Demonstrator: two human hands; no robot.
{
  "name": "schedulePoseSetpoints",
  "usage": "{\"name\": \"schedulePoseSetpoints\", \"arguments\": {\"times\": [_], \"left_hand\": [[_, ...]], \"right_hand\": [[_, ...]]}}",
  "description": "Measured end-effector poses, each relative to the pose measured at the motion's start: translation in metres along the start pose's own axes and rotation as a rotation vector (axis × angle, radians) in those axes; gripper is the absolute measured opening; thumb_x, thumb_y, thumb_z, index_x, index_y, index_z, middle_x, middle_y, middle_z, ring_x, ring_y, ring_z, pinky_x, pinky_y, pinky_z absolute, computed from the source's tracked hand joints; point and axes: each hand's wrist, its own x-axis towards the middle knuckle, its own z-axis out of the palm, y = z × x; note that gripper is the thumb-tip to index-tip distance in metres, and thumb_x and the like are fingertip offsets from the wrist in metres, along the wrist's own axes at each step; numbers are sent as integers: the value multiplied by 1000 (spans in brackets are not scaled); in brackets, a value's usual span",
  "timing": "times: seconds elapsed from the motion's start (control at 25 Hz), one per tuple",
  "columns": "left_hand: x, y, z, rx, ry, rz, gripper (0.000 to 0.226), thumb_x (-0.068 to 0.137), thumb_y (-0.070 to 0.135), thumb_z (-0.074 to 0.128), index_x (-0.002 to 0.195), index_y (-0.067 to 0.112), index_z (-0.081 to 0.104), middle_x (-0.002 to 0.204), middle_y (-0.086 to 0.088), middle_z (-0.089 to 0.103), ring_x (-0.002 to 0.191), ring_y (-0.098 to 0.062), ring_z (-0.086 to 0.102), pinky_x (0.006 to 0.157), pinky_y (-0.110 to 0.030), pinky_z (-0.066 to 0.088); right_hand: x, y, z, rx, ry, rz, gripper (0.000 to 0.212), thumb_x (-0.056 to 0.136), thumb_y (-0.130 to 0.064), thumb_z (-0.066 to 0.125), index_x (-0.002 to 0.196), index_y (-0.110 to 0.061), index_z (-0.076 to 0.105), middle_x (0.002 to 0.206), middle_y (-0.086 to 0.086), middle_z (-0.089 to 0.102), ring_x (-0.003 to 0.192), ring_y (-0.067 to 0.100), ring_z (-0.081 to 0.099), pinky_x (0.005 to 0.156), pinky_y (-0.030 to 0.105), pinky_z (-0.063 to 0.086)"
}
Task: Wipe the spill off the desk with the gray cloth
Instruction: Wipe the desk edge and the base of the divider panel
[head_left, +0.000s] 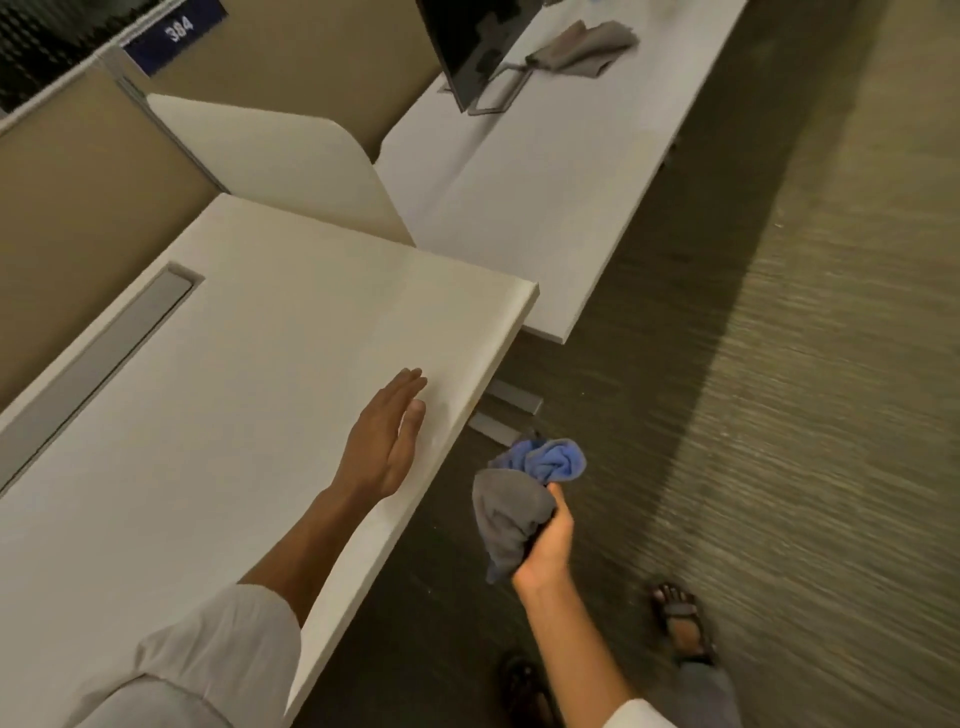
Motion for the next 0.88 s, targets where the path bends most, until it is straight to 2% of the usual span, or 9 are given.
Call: {"name": "schedulePoseSetpoints", "arguments": {"times": [0.16, 0.2, 0.28, 0.32, 0.4, 0.52, 0.64, 0.76, 0.88], "left_hand": [[36, -4, 8, -28, -63, 198, 62, 95, 55, 26, 141, 21, 49, 153, 4, 41, 142, -7, 31, 118, -42, 28], [45, -4, 8, -36, -78, 215, 62, 95, 54, 26, 141, 20, 49, 153, 3, 41, 142, -7, 30, 119, -42, 28], [60, -2, 11, -53, -89, 239, 66, 93, 59, 25, 142, 21, 48, 154, 3, 40, 143, -10, 30, 119, -42, 27], [66, -3, 13, -54, -92, 252, 69, 92, 63, 24, 143, 22, 47, 154, 4, 39, 144, -11, 31, 119, -43, 27], [78, -5, 17, -62, -99, 272, 70, 91, 64, 25, 143, 23, 46, 154, 5, 39, 144, -12, 32, 119, -42, 27], [99, -1, 22, -108, -84, 284, 60, 95, 54, 29, 143, 23, 47, 153, 6, 40, 142, -12, 35, 117, -38, 29], [120, 10, 25, -143, -80, 293, 54, 97, 45, 32, 142, 21, 47, 152, 6, 42, 140, -9, 36, 113, -24, 29], [143, 19, 25, -151, -112, 335, 56, 96, 48, 32, 142, 21, 47, 152, 5, 43, 138, -5, 37, 103, -4, 27], [169, 29, 22, -167, -124, 388, 59, 95, 49, 31, 143, 17, 46, 152, 4, 43, 140, -5, 36, 106, -3, 26]], "right_hand": [[-2, 64, 19, -206, 32, -166, 37, 101, -33, 47, 136, -26, 58, 134, 5, 64, 122, 24, 59, 111, 48, 42], [-6, 78, 28, -268, 45, -246, 40, 102, -30, 46, 142, -30, 51, 140, -2, 58, 127, 17, 55, 113, 43, 39], [-9, 95, 46, -394, 37, -445, 44, 104, -26, 44, 146, -37, 39, 137, -21, 53, 125, -12, 46, 110, 16, 33], [-9, 101, 54, -441, 35, -503, 46, 104, -22, 42, 146, -38, 33, 127, -32, 51, 115, -26, 44, 100, 3, 33], [-3, 107, 69, -514, 48, -540, 48, 104, -21, 42, 143, -41, 22, 106, -42, 52, 98, -33, 47, 85, -4, 36], [13, 110, 84, -592, 121, -637, 50, 97, -52, 37, 140, -51, 13, 115, -45, 50, 107, -24, 50, 99, 7, 40], [26, 102, 99, -698, 218, -818, 69, 84, -82, 15, 144, -47, 13, 123, -55, 29, 113, -37, 30, 105, 5, 22], [39, 88, 118, -779, 381, -940, 69, 94, -69, 21, 148, -28, 29, 141, -25, 41, 123, -11, 37, 99, -4, 16], [61, 58, 140, -888, 495, -1055, 57, 100, -43, 40, 147, -12, 43, 143, 2, 55, 120, 4, 48, 93, -12, 15]]}}
